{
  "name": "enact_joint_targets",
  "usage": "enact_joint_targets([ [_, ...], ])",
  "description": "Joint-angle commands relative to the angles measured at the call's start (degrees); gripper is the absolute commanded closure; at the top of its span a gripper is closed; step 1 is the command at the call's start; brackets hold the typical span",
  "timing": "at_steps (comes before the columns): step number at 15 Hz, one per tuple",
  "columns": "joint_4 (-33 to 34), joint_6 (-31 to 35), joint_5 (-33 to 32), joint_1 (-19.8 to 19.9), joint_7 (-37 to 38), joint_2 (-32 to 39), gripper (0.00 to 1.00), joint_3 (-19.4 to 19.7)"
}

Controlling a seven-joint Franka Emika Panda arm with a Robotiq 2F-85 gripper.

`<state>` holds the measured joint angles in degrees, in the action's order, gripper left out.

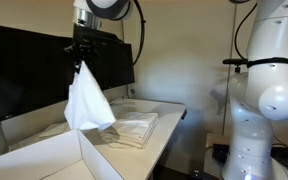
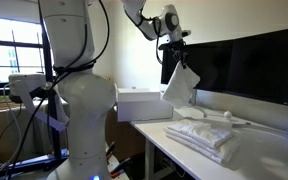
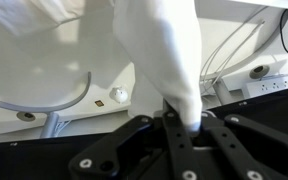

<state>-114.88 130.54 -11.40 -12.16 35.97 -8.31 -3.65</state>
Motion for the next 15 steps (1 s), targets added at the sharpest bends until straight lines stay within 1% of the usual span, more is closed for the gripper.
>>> enact_joint_targets([
  [1, -0.40, 0.02, 0.60, 2.71, -0.42, -0.43, 0.89, -2.62],
  [2, -0.54, 0.03, 0.61, 2.71, -0.43, -0.57, 0.97, -2.71],
  [5, 0.24, 0.88, 1.45, 3.94, -0.79, -0.01, 0.97, -2.84],
  [9, -0.62, 3.85, 3.93, 7.68, 0.55, -0.14, 0.97, -0.37],
  [13, -1.60, 7.41, 13.05, 10.24, -1.77, 1.50, 0.97, 2.50],
  [15, -2.38, 8.38, 19.63, 10.44, -3.80, 3.60, 0.97, 3.48],
])
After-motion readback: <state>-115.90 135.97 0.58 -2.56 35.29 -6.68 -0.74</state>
